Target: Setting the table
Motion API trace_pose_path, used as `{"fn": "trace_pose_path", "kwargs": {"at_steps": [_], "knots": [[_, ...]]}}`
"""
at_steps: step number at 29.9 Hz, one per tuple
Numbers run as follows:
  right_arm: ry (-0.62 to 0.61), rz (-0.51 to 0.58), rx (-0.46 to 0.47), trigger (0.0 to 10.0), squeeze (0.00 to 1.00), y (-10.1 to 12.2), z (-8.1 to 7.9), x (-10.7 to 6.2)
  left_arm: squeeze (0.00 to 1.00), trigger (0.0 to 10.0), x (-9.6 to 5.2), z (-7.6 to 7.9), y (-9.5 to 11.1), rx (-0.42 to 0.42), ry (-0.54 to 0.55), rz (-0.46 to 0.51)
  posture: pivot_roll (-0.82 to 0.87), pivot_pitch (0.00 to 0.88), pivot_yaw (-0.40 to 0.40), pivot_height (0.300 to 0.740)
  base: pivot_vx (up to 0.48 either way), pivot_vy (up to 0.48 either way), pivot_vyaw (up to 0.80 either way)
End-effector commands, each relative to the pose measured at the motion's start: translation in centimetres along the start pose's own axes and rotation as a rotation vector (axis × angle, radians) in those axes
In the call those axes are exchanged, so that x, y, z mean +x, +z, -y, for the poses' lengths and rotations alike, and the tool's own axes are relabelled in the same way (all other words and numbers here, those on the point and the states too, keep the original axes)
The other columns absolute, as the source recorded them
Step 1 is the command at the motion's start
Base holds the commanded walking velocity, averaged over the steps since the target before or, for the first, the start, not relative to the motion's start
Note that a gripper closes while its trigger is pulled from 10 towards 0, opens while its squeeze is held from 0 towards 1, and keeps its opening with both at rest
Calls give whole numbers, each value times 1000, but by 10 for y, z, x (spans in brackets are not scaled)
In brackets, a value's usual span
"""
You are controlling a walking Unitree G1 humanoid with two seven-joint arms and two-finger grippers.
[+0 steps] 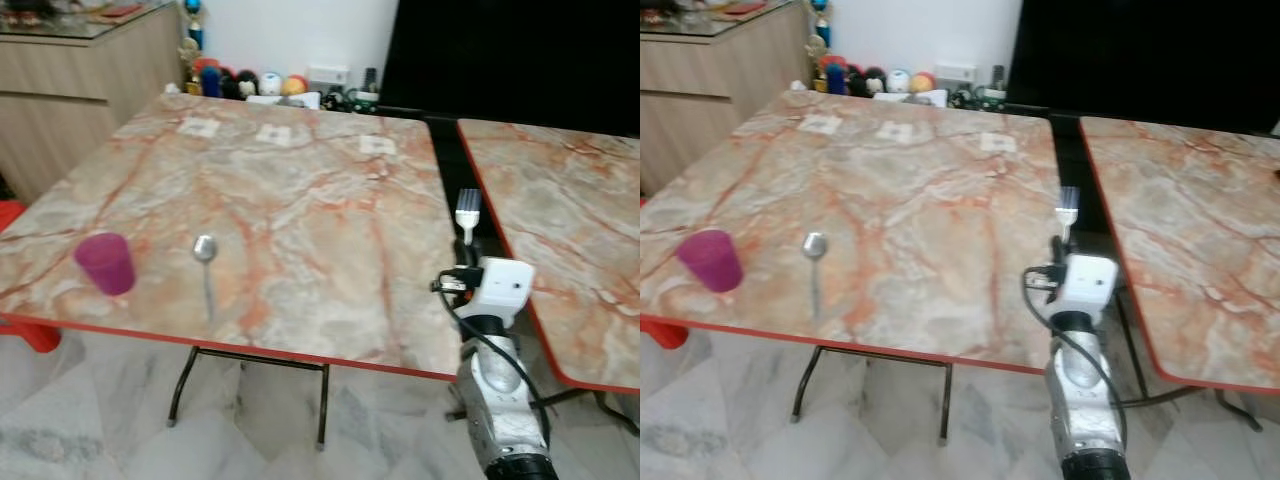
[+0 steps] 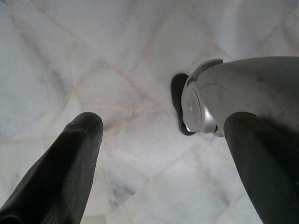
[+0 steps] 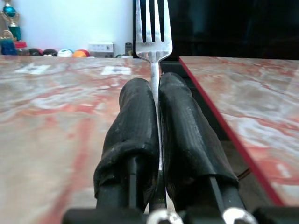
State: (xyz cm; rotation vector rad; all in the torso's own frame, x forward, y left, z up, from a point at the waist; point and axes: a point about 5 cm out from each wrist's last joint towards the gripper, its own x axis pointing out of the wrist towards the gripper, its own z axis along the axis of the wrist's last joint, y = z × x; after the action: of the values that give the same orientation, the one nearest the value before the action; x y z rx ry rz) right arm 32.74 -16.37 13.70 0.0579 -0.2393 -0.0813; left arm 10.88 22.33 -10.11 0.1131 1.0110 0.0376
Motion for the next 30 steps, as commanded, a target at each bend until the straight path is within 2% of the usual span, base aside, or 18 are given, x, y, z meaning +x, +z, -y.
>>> {"fn": "trace_pose_path", "kwargs": {"at_steps": [1,21,30], "knots": [[-28,8,-4,10000,0,4,8,1,0,10000,-2,12,-10,20,-42,-43,15,84,-41,740,0,-458,0],[-42,15,-7,10000,0,6,8,1,0,10000,-2,3,-10,29,-34,-47,6,88,-34,740,0,-459,0],[-46,18,-8,10000,0,7,9,1,0,10000,-2,5,-9,30,-36,-48,5,88,-34,740,0,-460,0]]}}
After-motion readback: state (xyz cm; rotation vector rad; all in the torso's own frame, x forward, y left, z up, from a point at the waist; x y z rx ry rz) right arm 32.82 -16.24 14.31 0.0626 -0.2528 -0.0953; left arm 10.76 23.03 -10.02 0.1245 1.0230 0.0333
